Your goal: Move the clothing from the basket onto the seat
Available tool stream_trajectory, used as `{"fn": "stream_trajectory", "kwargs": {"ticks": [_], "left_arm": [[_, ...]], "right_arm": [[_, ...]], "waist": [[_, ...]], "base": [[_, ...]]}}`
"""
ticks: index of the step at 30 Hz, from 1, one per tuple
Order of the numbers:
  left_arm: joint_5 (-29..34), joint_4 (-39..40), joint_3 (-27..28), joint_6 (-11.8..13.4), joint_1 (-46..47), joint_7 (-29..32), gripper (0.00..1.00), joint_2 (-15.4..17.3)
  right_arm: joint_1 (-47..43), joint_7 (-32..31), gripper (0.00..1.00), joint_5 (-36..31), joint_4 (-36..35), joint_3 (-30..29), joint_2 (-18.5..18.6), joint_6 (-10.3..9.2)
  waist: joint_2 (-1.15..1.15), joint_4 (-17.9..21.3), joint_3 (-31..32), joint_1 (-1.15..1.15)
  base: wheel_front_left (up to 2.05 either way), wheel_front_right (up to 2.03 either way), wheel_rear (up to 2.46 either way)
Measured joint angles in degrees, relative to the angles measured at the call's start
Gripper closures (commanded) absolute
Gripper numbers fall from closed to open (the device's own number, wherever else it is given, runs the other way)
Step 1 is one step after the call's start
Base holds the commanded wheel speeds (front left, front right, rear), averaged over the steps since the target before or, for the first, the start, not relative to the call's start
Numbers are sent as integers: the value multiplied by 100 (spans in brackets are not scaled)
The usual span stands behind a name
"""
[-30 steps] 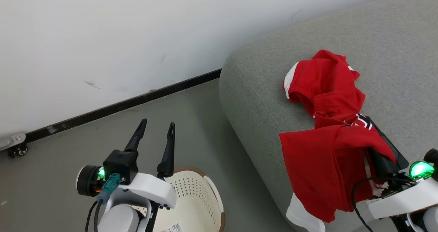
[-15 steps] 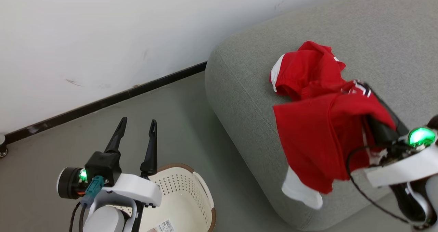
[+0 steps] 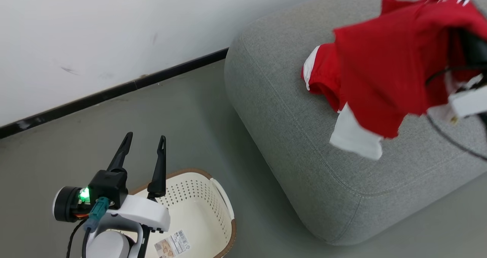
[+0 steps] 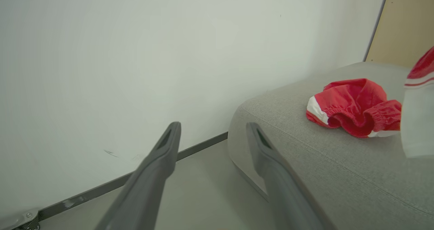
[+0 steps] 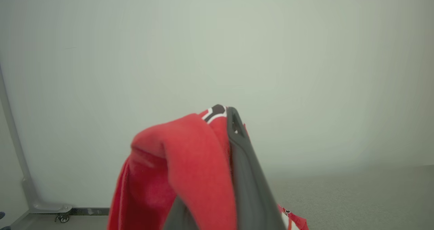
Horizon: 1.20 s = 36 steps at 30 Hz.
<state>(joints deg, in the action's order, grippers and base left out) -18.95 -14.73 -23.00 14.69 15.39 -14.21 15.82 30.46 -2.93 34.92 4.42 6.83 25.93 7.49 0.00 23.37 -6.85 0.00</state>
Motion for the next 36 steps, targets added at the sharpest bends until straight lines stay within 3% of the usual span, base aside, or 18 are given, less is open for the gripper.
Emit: {"fn": "stream_trajectory", "kwargs": {"ticks": [9, 16, 36], "left_arm": [[120, 182, 0, 0, 15, 42, 0, 168], [261, 385, -16, 0, 72, 171, 0, 333], [549, 889, -207, -42, 433, 671, 0, 623]], "right_arm": [[1158, -339, 100, 54, 960, -650, 190, 0], [1599, -515, 100, -215, 1666, -675, 287, 0], [3080, -192, 100, -918, 3081, -1384, 248, 0]], "waist": [[0, -40, -326, 0], [0, -149, -583, 0], [0, -627, -1264, 1]], "base": [[0, 0, 0], [0, 0, 0], [0, 0, 0]]}}
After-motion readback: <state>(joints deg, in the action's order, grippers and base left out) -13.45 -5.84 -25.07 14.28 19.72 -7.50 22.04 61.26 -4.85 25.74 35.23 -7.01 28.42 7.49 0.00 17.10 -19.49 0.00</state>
